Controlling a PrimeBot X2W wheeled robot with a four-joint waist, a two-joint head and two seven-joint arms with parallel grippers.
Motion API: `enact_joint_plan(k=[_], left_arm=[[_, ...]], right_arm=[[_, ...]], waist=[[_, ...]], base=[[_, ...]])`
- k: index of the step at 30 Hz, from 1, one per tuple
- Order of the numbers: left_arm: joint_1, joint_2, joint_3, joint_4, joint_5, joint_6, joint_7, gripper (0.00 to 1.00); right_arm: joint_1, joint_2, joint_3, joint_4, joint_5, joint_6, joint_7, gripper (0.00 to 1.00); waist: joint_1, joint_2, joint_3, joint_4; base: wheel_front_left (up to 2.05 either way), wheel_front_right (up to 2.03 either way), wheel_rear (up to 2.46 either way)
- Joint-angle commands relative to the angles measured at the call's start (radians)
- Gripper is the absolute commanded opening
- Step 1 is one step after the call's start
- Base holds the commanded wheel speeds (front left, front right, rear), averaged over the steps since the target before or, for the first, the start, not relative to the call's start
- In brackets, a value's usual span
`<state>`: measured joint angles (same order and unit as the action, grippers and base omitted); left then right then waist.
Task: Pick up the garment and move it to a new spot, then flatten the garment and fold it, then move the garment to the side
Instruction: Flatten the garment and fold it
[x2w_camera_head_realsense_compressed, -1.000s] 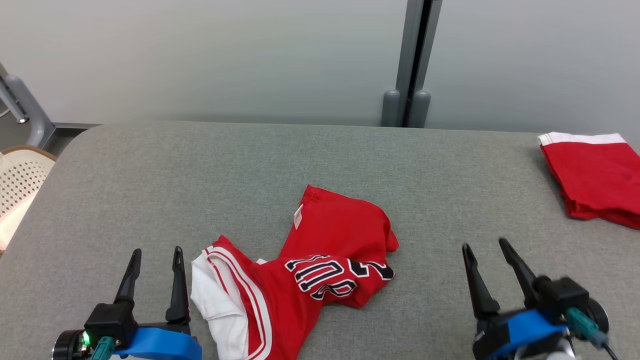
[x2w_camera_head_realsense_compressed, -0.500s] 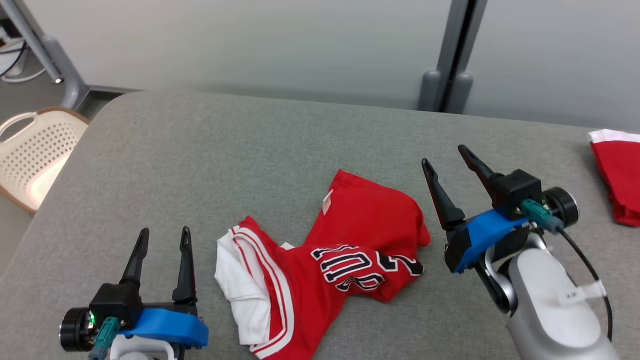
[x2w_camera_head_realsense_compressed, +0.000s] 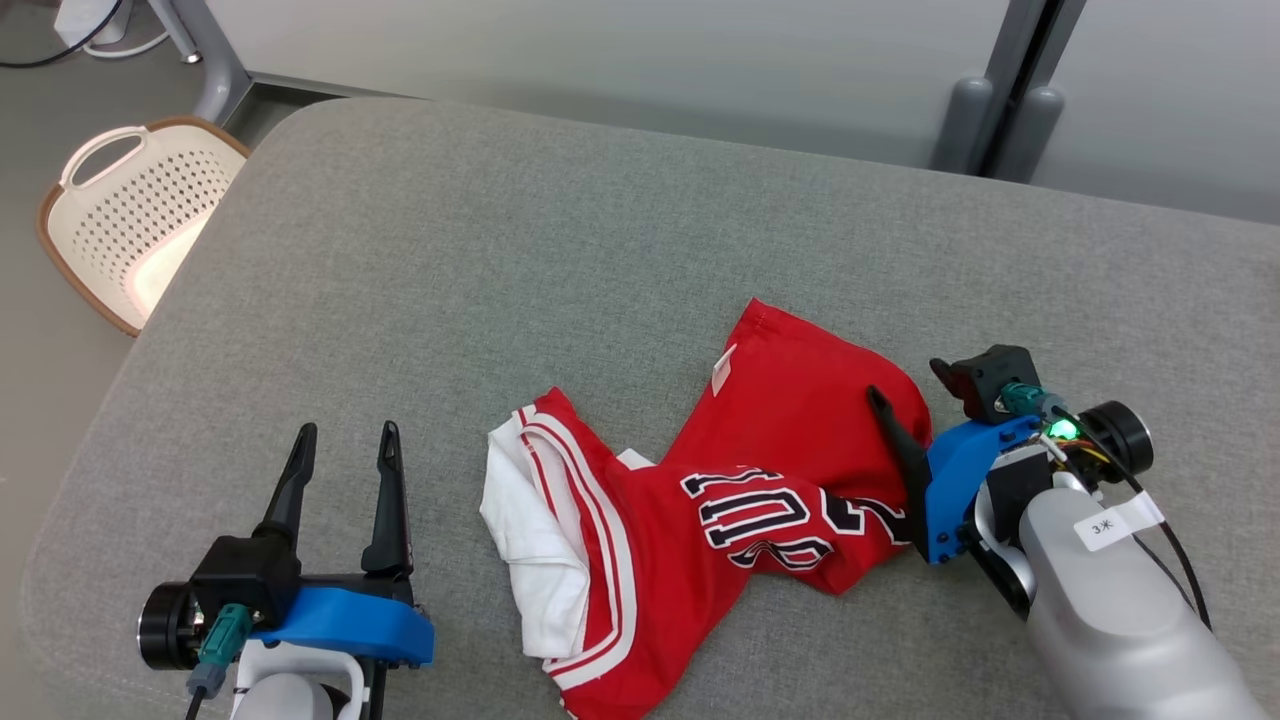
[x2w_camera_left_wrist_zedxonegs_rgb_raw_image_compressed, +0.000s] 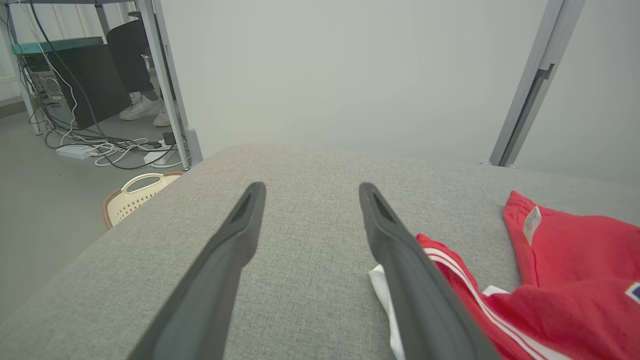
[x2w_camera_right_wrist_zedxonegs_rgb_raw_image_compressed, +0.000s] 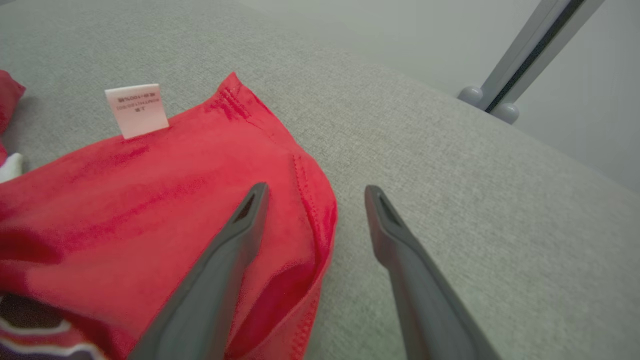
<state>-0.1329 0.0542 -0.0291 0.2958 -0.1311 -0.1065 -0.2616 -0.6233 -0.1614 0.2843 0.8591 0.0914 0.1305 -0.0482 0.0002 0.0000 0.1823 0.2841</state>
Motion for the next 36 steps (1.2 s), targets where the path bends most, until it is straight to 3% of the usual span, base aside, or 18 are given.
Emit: enact_joint_plan(k=[1,11,12,13,25,30,36], left_arm=[[-0.016,-0.001,-0.002,0.001,-0.003,-0.002,-0.005,1.0],[-0.034,-0.003,-0.01,0.007,-0.009,0.0,-0.005,1.0],[-0.034,-0.003,-0.01,0.007,-0.008,0.001,-0.005,1.0],[-0.033,-0.003,-0.01,0.007,-0.008,0.002,-0.005,1.0],[0.015,-0.004,0.002,0.007,0.002,0.008,-0.005,1.0],[0.033,-0.003,0.005,0.004,0.011,0.008,-0.005,1.0],[0.047,-0.003,0.003,0.003,0.018,0.005,-0.005,1.0]], right_arm=[[-0.019,-0.001,0.005,0.014,0.007,0.0,-0.004,1.0],[-0.049,0.043,0.099,0.166,0.043,0.001,-0.008,1.0],[-0.053,0.046,0.11,0.169,0.048,0.001,-0.02,0.27],[-0.057,0.046,0.119,0.174,0.056,0.001,-0.03,0.0],[-0.016,0.008,0.109,0.149,0.159,0.0,-0.196,0.0],[0.063,-0.045,0.036,0.037,0.183,0.0,-0.214,0.0],[0.224,-0.09,-0.129,-0.152,0.175,0.0,-0.217,0.0]], waist=[[-0.0002,0.0,0.005,0.005],[-0.0002,0.0,0.02,0.003],[-0.0002,0.0,0.019,0.001],[-0.0002,0.0,0.018,-0.002],[-0.0002,0.0,-0.049,-0.101],[-0.0002,0.0,-0.08,-0.156],[-0.0002,0.0,-0.105,-0.201]], base=[[0.0,0.0,0.0],[0.0,0.0,0.0],[0.0,0.0,0.0],[0.0,0.0,0.0],[0.0,0.0,0.0],[0.0,0.0,0.0],[0.0,0.0,0.0]])
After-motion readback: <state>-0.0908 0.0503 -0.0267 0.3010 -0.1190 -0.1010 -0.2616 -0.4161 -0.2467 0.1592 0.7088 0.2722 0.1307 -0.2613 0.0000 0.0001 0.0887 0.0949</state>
